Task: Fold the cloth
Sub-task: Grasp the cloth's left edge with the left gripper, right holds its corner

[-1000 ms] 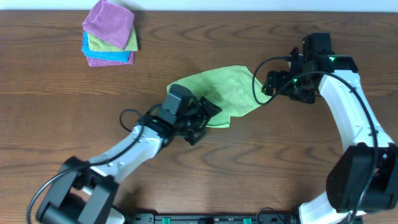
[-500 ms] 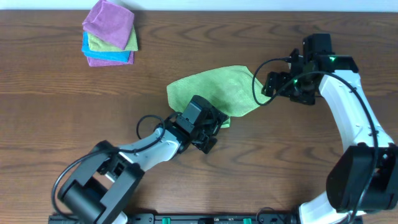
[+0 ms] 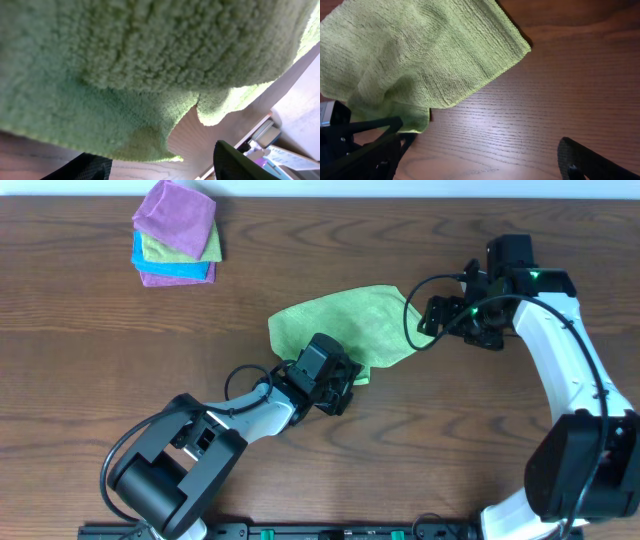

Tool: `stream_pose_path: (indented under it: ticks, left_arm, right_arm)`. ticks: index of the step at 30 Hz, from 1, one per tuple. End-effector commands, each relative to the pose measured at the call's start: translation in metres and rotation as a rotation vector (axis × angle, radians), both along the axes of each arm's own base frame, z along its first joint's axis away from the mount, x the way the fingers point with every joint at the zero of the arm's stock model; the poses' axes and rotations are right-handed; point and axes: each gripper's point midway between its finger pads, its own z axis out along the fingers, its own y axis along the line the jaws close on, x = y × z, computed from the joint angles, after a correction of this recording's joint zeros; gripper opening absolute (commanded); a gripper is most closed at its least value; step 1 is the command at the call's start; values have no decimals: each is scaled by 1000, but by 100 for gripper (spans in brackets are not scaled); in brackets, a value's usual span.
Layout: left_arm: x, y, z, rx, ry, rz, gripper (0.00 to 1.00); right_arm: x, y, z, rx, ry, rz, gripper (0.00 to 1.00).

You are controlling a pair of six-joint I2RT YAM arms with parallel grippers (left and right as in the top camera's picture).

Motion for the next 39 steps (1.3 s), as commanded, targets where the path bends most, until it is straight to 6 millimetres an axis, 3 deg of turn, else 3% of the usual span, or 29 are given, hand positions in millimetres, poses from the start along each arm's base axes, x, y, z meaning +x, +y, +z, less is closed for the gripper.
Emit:
stream_pose_path:
  ticks: [1,7,14,20,25,29,34,39]
  left_arm:
    - [5,9,-11,61,-10,44,66]
    - [7,14,-19,90,-14,59,68]
    - [-3,10,-35,118,12,31,64]
    - [-5,10,-40,157,-18,3,39]
    - [-4,11,-40,203,-87,-77,25]
    - [-3,12,-40,240,-144,-150,6]
    - [-7,9,-38,230,-183,-270,6]
    - [-7,7,-26,165,-223,-385,6]
  right_arm:
    - [-1,0,3,16,1,-13,99]
    - [-2,0,3,17,3,-13,99]
    - [-3,0,2,17,9,-13,99]
    - [-6,0,2,17,22,-13,99]
    - [-9,0,1,17,32,-13,99]
    - [-11,1,1,18,39,-4,99]
    - [-9,7,2,52,16,38,99]
    - [0,7,-13,50,-31,38,99]
